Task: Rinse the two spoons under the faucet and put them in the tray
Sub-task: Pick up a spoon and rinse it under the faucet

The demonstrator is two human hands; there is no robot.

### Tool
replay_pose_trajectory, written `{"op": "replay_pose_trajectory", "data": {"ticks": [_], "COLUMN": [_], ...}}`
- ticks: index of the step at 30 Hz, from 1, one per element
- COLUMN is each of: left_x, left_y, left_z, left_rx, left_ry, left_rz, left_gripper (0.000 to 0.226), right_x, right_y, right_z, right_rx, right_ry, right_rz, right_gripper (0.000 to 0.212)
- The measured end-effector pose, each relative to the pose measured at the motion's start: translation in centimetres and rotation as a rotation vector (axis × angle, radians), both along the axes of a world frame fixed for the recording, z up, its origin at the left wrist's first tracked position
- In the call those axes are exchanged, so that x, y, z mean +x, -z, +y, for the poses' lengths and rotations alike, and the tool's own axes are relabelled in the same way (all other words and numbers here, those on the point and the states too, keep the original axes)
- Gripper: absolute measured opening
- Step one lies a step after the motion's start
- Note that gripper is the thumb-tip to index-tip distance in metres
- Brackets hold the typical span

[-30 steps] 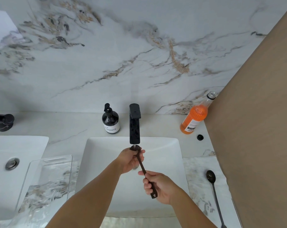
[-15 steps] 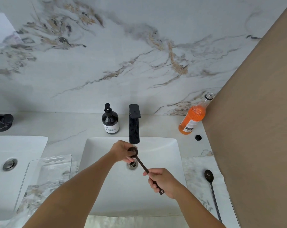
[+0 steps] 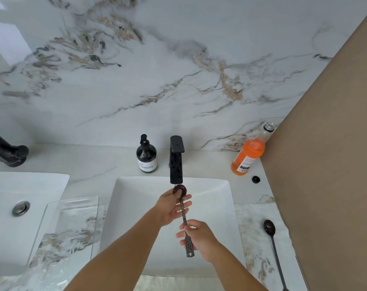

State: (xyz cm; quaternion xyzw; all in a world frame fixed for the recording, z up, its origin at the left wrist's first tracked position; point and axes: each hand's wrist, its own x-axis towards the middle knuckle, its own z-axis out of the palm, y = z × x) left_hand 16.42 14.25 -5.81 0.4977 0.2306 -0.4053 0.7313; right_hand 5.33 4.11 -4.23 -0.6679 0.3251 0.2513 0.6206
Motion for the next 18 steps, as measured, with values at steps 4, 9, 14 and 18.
{"op": "replay_pose_trajectory", "data": {"ticks": [4, 9, 14, 18], "left_x": [-1.4, -2.8, -2.4, -2.2], "left_y": [-0.9, -3.2, -7.2, -9.8], "left_z": [1.6, 3.1, 3.0, 3.5], "left_rx": [-0.066, -0.069, -0.028, 0.016], "left_ry": [0.07, 0.203, 0.32, 0.348], "left_rz": [-0.051, -0.278, -0.525, -0.653], "left_gripper": [0.025, 0.035, 0.038, 0.034], "right_x": [-0.5, -1.1, 0.3, 1.4], "right_y": [0.3, -0.2, -2.1, -3.8], "right_z": [-0.5, -1.0, -1.6, -1.6], "right_rx": [-0.001, -0.029, -0.006, 0.061], "right_ry": [-0.031, -0.157, -0.2, -0.222], "right_rz": [0.008, -0.093, -0.305, -0.427], "right_gripper": [0.026, 0.028, 0.033, 0.031]}}
